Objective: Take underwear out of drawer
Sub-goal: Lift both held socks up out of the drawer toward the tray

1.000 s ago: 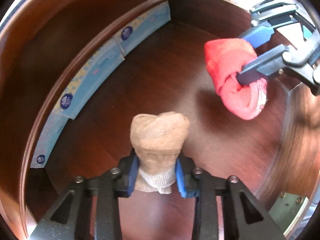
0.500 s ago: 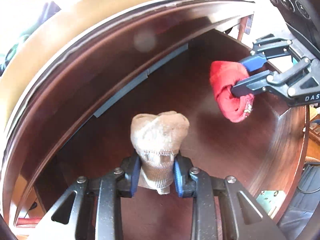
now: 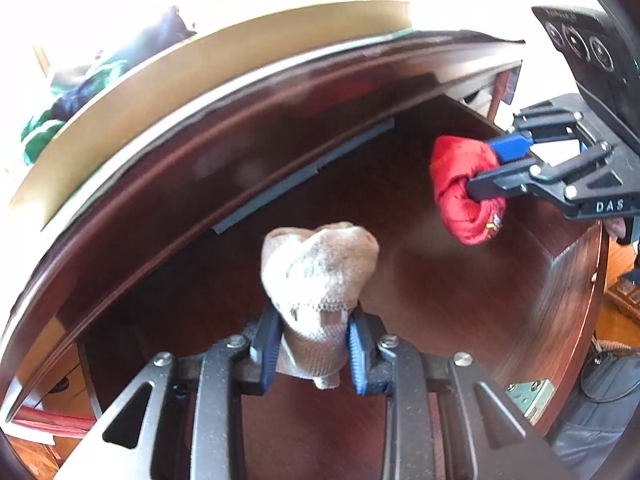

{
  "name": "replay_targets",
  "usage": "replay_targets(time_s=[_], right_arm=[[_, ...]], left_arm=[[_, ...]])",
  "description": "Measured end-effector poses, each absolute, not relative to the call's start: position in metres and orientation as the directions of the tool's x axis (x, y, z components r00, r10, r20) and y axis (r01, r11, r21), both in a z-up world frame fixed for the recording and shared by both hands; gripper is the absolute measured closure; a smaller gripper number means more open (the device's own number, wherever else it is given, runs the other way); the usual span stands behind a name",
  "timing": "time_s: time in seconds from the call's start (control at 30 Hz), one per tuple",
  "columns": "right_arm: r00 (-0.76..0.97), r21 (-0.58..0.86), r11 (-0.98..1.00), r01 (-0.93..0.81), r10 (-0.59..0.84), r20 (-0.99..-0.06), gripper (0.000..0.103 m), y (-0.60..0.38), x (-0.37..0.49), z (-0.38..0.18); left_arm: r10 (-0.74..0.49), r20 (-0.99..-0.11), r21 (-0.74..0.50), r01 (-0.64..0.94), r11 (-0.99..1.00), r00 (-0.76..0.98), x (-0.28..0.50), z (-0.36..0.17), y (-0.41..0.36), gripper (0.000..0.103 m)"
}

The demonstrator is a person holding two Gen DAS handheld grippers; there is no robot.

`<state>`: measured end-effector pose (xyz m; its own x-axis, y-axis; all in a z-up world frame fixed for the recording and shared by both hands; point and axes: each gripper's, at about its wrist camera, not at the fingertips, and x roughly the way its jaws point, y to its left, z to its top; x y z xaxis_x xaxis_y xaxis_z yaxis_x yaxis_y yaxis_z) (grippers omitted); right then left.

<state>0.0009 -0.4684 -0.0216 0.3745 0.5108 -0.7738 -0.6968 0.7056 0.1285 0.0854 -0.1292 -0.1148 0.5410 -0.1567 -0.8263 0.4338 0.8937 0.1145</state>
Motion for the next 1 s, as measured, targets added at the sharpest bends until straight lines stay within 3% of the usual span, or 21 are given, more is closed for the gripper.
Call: replay_targets(time_s=[0.53, 1.0], right_arm=[[0.45, 0.159, 0.72, -0.676, 0.573, -0.685, 0.075, -0.507, -0.018, -0.008], [0.546, 0.101, 0.733, -0.673, 0.584, -0.6, 0.075, -0.522, -0.042, 0.004]], left_arm=[[-0.144, -0.752, 0.118, 0.346, 0.931, 0.643, 0.057, -0.079, -0.098, 0.076], [-0.163, -0.708, 0.086, 0.313, 0.946, 0.687, 0.032, -0.062, -0.065, 0.076]])
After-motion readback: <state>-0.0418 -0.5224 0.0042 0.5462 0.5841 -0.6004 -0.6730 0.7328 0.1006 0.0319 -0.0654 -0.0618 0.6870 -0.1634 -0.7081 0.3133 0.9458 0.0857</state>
